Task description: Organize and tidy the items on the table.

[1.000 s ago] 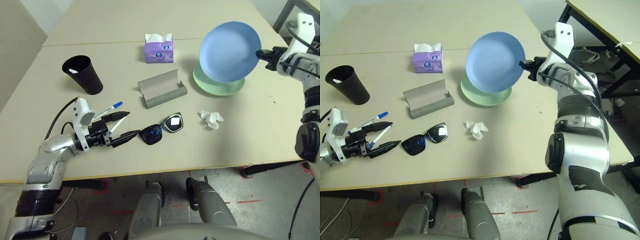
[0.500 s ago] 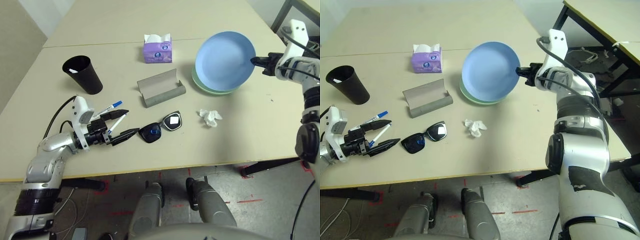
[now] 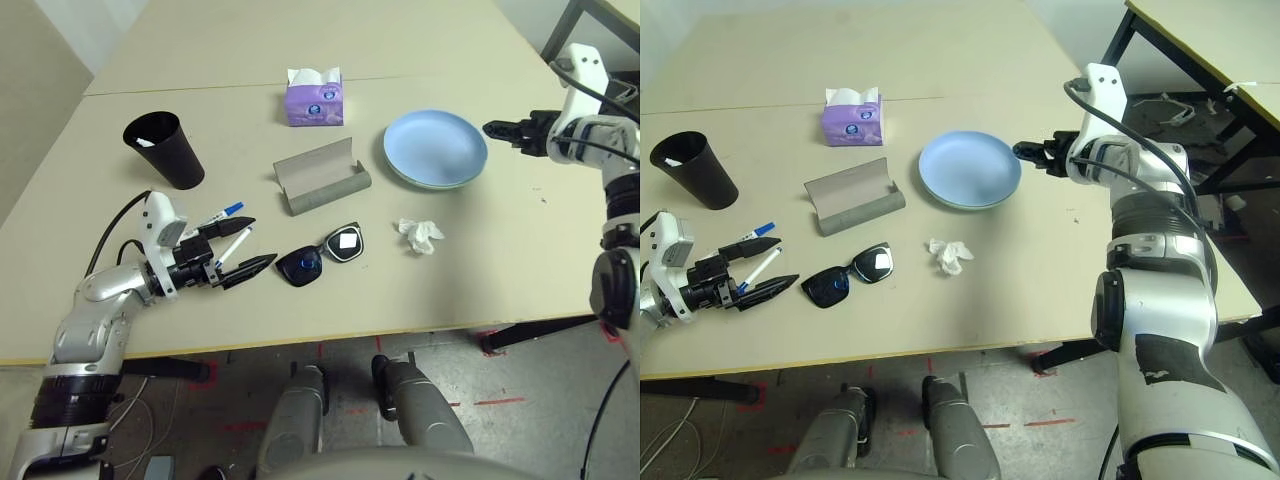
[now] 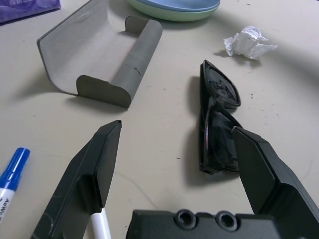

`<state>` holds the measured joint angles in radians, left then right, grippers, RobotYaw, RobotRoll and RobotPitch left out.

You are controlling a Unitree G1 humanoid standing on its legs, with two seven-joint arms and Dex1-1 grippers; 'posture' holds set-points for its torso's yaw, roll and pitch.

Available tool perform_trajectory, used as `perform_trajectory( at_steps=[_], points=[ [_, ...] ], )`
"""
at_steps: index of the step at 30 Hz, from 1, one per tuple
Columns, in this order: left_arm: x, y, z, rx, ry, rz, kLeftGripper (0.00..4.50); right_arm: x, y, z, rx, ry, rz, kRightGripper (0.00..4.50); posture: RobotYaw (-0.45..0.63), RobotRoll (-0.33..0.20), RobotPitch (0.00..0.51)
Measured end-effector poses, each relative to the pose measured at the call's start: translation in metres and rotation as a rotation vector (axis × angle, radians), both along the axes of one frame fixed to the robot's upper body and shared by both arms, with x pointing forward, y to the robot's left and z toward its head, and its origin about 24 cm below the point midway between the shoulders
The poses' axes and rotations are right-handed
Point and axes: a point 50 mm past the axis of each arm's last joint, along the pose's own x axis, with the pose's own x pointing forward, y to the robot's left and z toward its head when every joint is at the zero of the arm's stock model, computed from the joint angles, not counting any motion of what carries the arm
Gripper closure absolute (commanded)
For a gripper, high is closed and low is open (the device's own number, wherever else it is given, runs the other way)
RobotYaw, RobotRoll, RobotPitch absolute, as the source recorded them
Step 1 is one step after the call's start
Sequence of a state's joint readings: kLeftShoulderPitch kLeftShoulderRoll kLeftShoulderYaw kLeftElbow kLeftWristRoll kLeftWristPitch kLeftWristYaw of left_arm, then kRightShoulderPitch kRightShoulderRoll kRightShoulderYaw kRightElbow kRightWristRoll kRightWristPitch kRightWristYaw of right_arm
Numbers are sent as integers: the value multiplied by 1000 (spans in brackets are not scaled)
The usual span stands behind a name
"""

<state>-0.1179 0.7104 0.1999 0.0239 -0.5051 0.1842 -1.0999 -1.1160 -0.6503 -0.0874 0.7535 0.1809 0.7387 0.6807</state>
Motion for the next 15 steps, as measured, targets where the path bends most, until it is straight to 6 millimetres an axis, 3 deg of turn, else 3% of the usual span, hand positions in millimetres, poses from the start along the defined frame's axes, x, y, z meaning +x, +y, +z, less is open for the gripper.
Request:
perform_trajectory(
  at_steps=[4,9,15],
  points=[
    [3,1,3,-4,-12,4,0,-29,-6,3,-112,-73,202,27,-113,0,207],
    [1,2,5,-26,-7,-6,0,-93,-20,-49,-132,58,449,27,-123,0,211],
    [-8,-10,4,-18,20,-153,0,-126,-28,-76,-24,-29,490,27,-115,0,209]
  ],
)
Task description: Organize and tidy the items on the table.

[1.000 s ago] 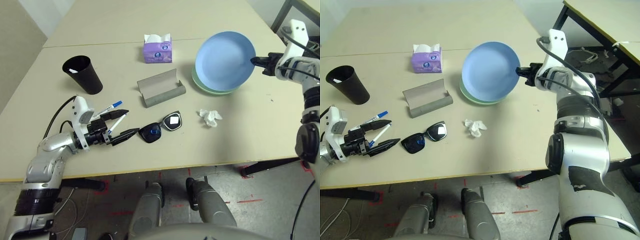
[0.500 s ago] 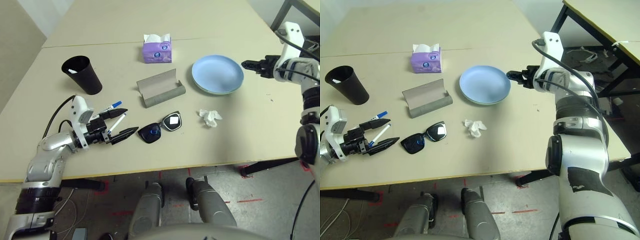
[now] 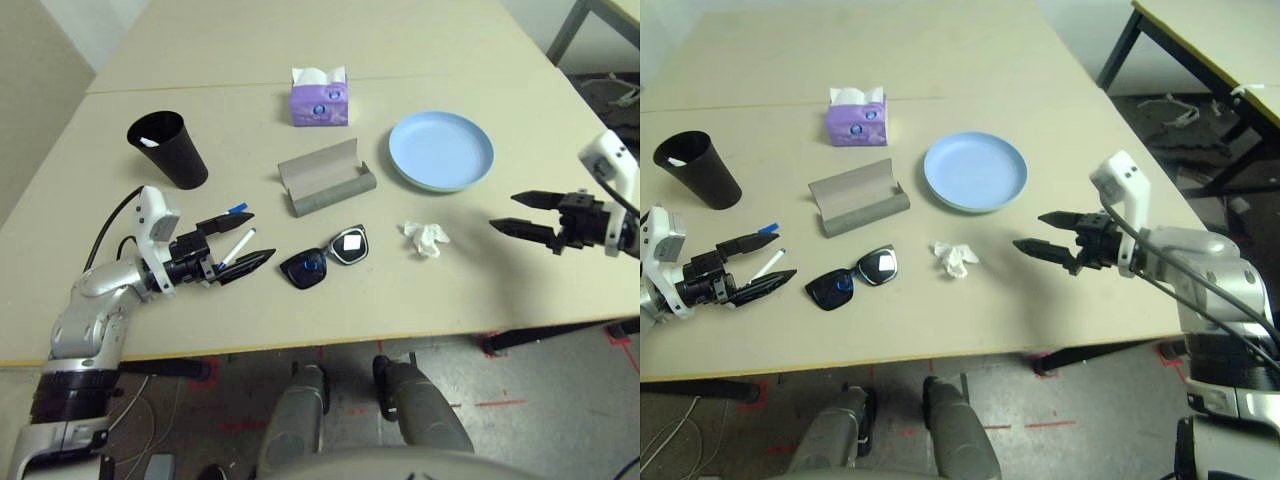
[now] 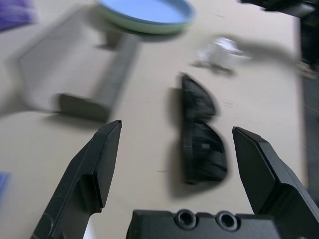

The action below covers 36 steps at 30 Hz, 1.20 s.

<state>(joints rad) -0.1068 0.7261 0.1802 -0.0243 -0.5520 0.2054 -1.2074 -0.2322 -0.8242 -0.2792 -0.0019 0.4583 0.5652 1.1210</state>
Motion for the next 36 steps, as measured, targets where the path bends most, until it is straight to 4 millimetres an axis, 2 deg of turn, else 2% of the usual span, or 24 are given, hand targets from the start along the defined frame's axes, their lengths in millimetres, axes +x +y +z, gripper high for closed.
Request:
perform_trajectory(
  at_steps=[6,14,22,26,29,36],
  points=[
    [-7,-11,2,31,13,-188,0,0,16,-21,31,-73,46,27,-124,0,202],
    [-1,-11,11,58,-33,-225,0,6,58,-49,34,-57,150,27,-128,0,201],
    [-1,-11,8,67,-27,-217,0,18,99,-47,44,-99,245,27,-117,0,199],
    [-1,-10,7,68,-23,-208,0,28,111,-51,-6,-118,241,27,-108,0,196],
    [-1,-10,7,68,-29,-192,0,33,112,-52,-39,-122,231,622,-106,0,197],
    [-1,-9,6,67,-36,-174,0,35,106,-48,-62,-119,238,3241,-113,0,192]
  ],
)
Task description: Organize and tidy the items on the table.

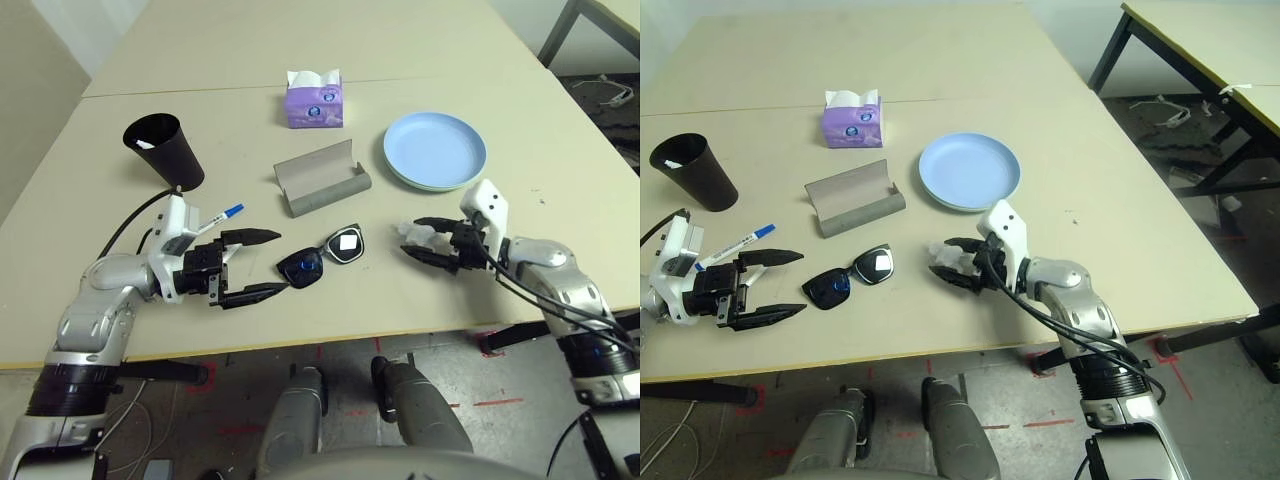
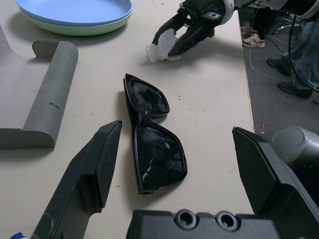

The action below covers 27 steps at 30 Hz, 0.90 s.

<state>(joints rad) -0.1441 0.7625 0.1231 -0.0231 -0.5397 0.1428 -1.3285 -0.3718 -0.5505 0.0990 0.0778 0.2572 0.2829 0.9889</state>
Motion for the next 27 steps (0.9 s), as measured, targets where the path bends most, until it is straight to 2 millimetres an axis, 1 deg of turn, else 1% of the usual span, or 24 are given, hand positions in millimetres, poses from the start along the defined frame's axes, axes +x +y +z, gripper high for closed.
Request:
perform_trajectory(
  at_steps=[3,4,6,12,14,15,16,18,20,22,24,27],
  points=[
    [-1,-1,-2,-7,4,6,0,5,-1,8,1,-20,-4,4337,-114,0,189],
    [-1,-2,-3,-11,5,5,0,8,0,15,7,-39,-3,4428,-114,0,189],
    [-1,-4,-4,-16,6,2,0,17,2,35,37,-91,-15,4428,-115,0,190],
    [0,-5,-4,-17,3,0,0,50,5,133,197,-342,-100,4428,-113,0,191],
    [0,-5,-3,-18,2,2,0,59,4,153,204,-412,-150,4428,-111,0,190],
    [0,-5,-3,-18,1,5,0,65,2,158,192,-438,-187,4428,-111,0,190],
    [0,-5,-4,-18,1,8,0,71,0,158,172,-455,-227,4263,-111,0,190],
    [0,-5,-4,-18,1,16,0,79,-3,149,117,-454,-280,3843,-86,0,191],
    [0,-5,-5,-17,2,25,0,86,-4,134,72,-417,-310,3163,-86,0,191],
    [-1,-4,-7,-17,7,39,0,87,-4,125,35,-392,-315,2394,-82,0,194],
    [-3,-2,-9,-17,14,51,0,87,-8,124,11,-394,-324,1686,-89,0,194],
    [-6,2,-10,-11,23,71,0,84,-21,125,-28,-394,-356,545,-93,0,194]
  ],
)
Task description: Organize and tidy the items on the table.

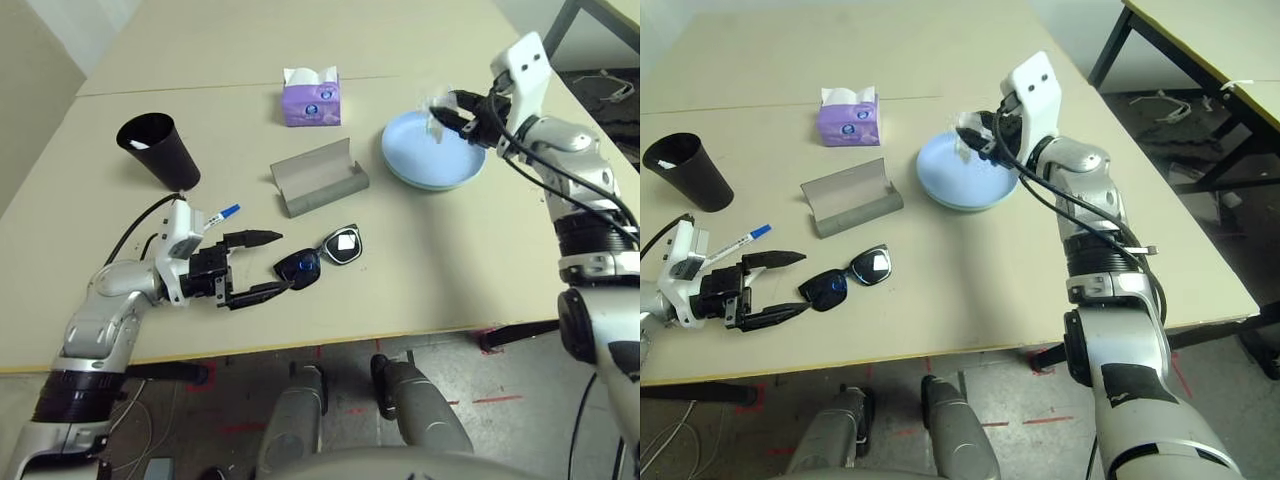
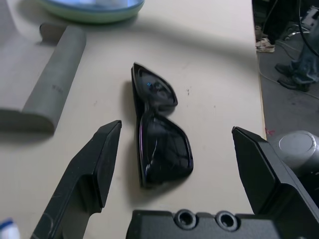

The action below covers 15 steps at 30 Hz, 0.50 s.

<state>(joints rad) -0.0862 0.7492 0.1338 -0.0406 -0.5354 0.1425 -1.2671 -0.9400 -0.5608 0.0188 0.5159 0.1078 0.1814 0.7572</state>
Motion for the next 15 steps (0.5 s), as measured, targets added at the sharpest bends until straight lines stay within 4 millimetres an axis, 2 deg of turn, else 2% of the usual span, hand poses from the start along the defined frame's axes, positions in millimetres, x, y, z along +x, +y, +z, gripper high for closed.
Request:
perform_trajectory(
  at_steps=[2,4,8,10,13,15],
  points=[
    [0,1,1,2,-4,8,0,-2,-7,0,-14,20,-19,35,-102,0,194],
    [0,2,1,1,-5,8,0,-7,-10,5,-21,55,-10,35,-110,0,193],
    [0,3,2,-2,-3,5,0,-23,-9,28,-50,112,57,35,-119,0,194],
    [-1,7,4,14,-3,4,0,-33,5,39,-97,131,139,35,-121,0,194],
    [-5,17,10,40,-7,15,0,-49,37,47,-193,148,265,35,-106,0,196],
    [-11,27,10,71,15,26,0,-61,67,44,-254,173,392,35,-100,0,197]
  ],
)
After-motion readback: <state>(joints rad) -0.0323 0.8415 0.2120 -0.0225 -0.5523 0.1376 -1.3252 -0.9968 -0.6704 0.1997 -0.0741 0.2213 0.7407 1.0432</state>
